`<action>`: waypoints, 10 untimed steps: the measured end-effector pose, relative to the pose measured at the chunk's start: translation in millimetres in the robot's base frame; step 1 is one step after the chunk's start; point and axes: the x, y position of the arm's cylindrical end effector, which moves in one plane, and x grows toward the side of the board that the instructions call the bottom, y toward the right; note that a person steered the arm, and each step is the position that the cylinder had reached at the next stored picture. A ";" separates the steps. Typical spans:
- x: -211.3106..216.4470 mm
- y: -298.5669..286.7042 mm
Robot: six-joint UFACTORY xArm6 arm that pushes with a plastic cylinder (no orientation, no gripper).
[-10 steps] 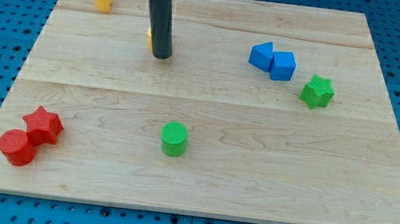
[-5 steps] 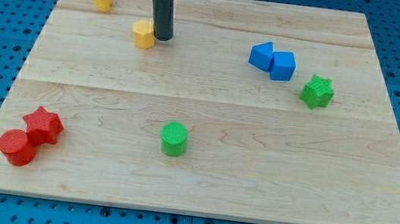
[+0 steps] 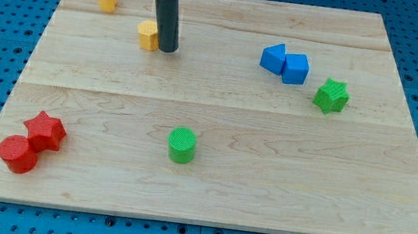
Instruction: Push the yellow hexagon closer to the yellow heart
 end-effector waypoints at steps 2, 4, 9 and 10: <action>-23.7 -46.4; -30.6 -67.9; -17.6 -106.9; -22.9 -106.9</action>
